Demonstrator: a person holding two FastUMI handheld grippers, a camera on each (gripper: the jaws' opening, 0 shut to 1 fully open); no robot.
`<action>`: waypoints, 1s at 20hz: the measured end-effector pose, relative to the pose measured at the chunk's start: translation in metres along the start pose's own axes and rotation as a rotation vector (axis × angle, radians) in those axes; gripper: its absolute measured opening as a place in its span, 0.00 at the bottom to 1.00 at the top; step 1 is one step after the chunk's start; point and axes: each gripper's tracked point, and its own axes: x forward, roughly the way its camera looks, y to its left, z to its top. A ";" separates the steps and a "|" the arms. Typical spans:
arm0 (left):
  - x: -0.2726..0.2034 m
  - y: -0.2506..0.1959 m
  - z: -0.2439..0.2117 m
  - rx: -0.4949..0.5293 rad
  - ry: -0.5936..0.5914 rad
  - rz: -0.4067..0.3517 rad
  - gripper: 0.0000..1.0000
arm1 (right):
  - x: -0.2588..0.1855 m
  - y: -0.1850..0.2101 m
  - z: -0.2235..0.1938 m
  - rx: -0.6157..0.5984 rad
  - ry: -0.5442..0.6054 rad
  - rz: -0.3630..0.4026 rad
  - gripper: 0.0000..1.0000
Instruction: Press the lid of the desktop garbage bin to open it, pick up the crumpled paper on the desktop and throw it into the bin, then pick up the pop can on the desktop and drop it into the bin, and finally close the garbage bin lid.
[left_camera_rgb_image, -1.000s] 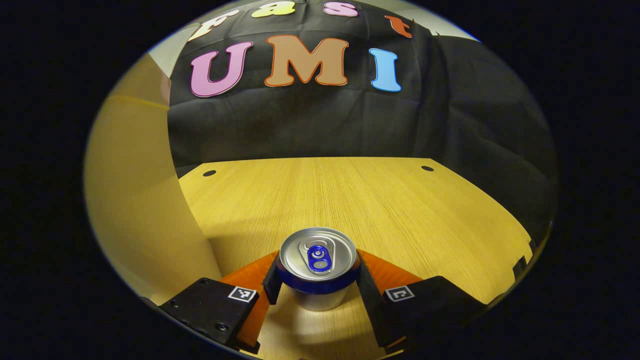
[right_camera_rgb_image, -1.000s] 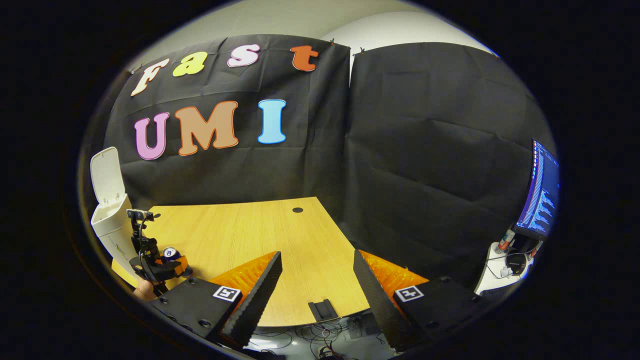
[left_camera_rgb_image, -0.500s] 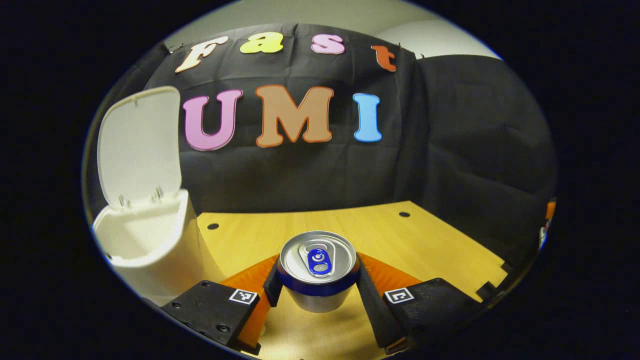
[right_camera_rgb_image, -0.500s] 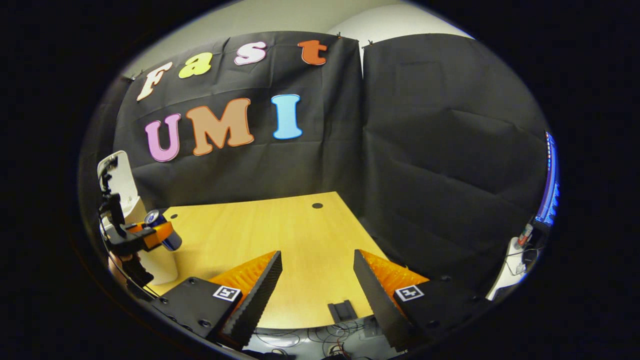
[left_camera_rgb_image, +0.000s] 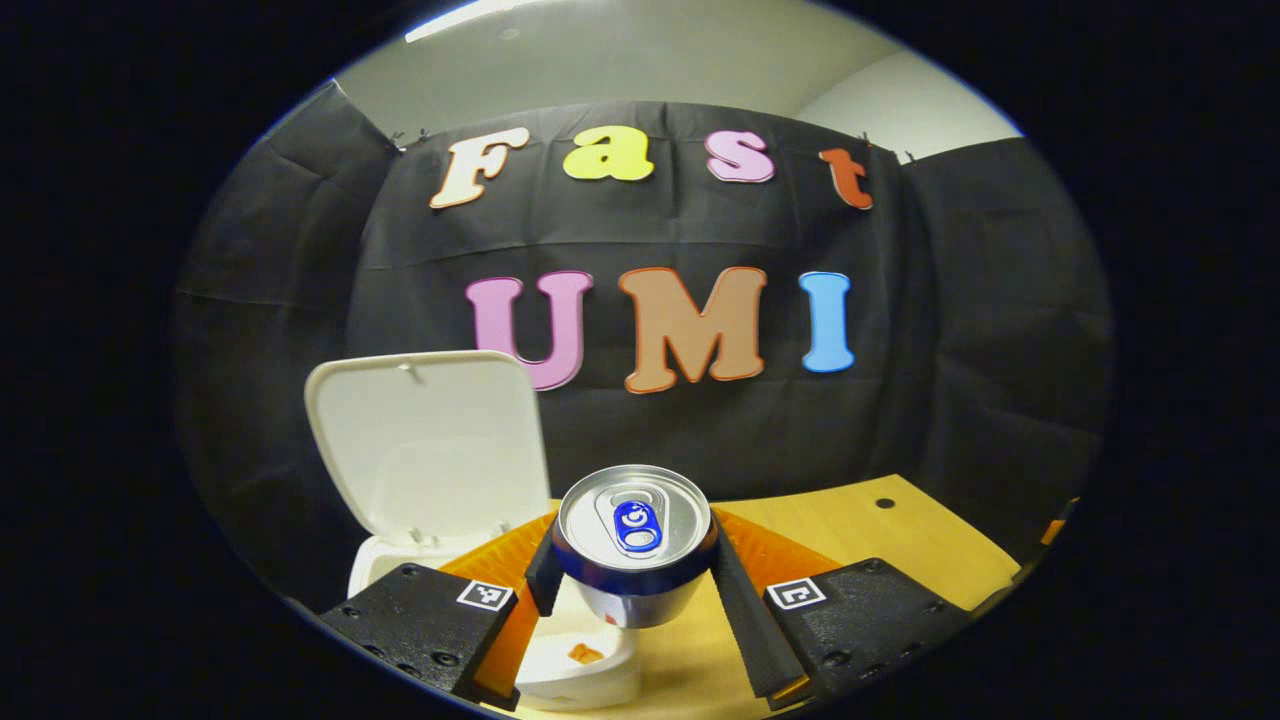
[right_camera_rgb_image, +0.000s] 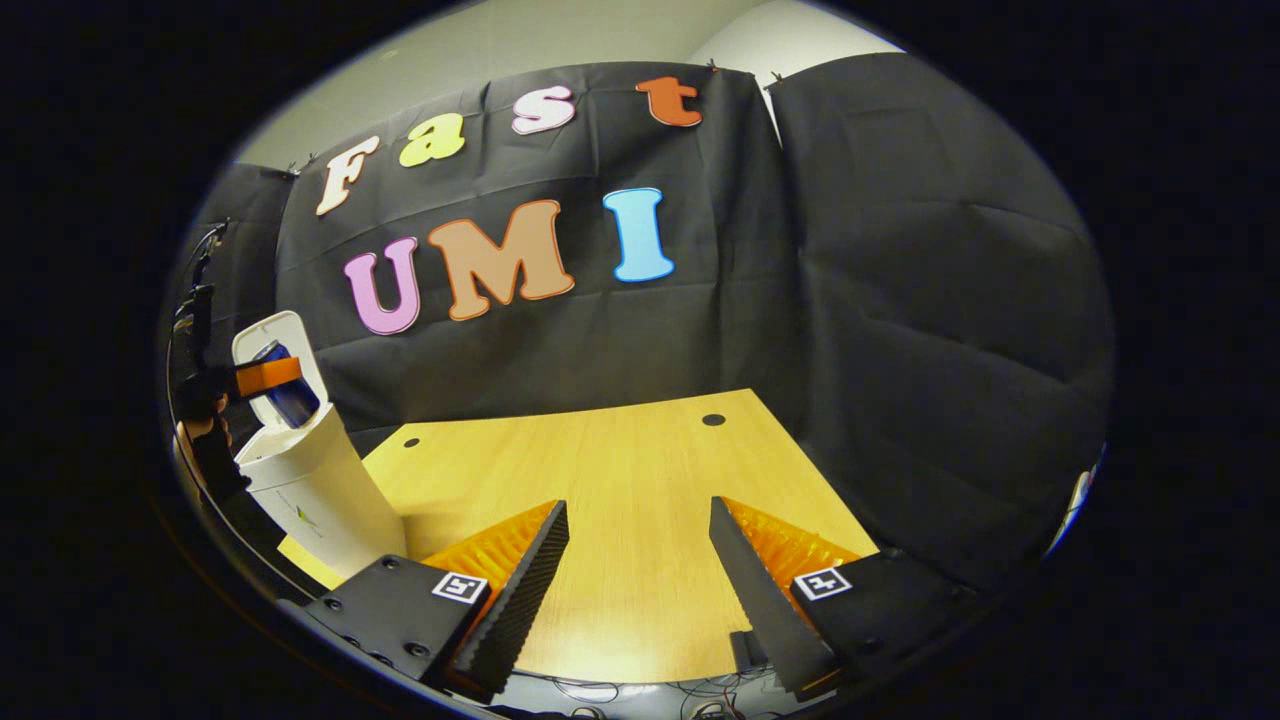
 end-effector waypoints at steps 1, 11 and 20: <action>-0.002 0.015 0.001 -0.003 -0.001 0.028 0.77 | 0.004 0.005 0.001 0.000 0.003 0.013 0.95; -0.001 0.096 -0.024 -0.042 0.037 0.194 0.97 | 0.037 0.016 0.010 0.037 -0.017 0.063 0.95; -0.002 0.098 0.022 -0.044 -0.028 0.197 0.94 | 0.046 -0.026 0.024 0.082 -0.033 0.017 0.96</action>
